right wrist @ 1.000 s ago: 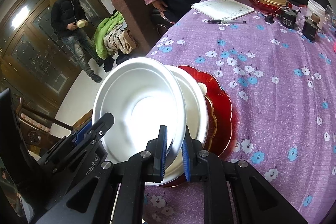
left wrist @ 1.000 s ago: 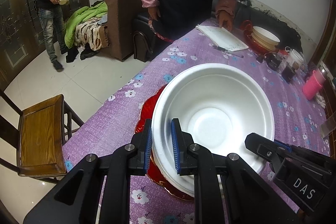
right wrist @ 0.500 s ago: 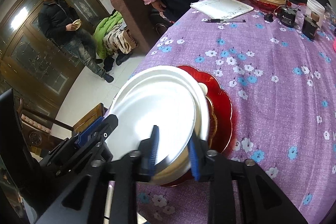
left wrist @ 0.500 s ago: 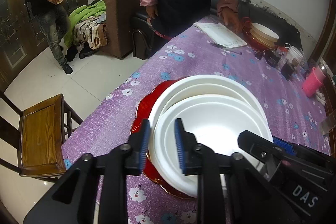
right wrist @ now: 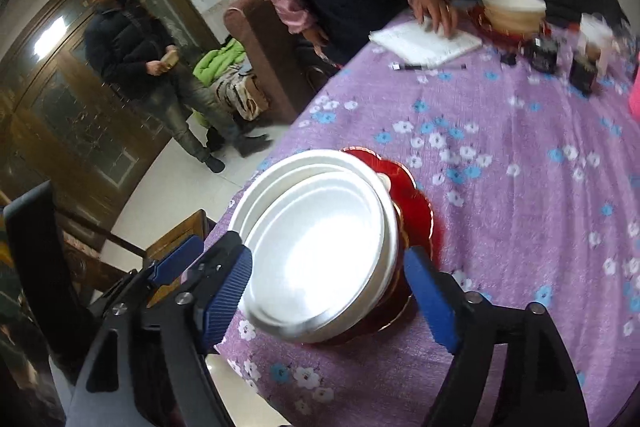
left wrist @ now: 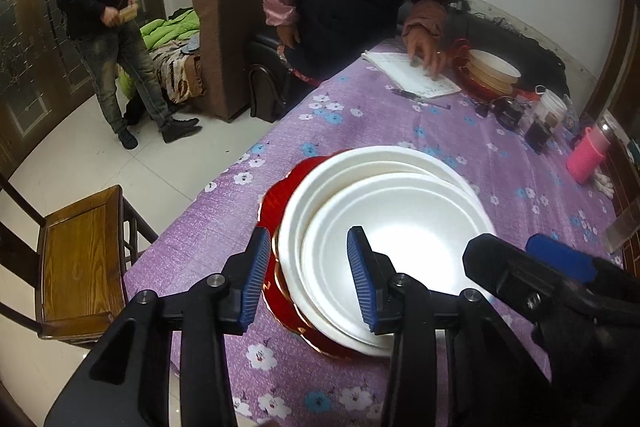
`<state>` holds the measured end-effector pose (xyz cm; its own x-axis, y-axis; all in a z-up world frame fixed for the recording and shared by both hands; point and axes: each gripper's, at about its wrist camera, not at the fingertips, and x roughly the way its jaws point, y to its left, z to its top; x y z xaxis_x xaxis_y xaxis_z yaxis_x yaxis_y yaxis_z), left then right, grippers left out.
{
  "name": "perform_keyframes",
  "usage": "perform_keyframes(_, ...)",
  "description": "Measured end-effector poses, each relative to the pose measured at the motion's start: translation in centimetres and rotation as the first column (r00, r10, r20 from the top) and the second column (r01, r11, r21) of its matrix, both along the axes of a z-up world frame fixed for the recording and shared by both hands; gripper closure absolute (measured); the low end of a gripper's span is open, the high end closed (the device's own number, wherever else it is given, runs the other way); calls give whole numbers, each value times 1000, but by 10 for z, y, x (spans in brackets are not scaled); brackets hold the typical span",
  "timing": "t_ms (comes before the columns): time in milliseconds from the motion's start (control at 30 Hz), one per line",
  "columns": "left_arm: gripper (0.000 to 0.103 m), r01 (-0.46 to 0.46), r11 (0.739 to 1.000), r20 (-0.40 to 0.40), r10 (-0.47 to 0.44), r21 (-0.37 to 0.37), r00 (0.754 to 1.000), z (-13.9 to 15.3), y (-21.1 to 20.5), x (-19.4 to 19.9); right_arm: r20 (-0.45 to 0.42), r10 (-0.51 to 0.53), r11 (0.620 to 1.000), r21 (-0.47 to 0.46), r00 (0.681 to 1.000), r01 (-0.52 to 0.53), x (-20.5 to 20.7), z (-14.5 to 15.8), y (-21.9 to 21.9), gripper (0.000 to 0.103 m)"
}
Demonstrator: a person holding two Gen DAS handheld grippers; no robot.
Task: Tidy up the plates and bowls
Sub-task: 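Open both grippers to release the small white bowl, then withdraw both grippers up and away from the bowl stack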
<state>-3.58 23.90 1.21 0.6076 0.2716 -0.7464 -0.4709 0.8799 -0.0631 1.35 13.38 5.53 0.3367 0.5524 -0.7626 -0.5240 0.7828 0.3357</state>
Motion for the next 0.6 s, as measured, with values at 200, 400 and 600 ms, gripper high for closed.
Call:
perform_keyframes(200, 37, 2, 999, 31, -3, 33, 1000, 8, -11, -20, 140, 48, 998, -51, 989, -41, -25, 16, -18, 5)
perform_keyframes(400, 30, 13, 1000, 37, -13, 10, 999, 10, -16, -32, 190, 73, 996, -64, 979, -62, -36, 22, -45, 1)
perform_keyframes(600, 25, 31, 999, 47, -31, 12, 998, 14, -24, -42, 194, 125, 988, -118, 973, -103, -43, 10, -54, 0)
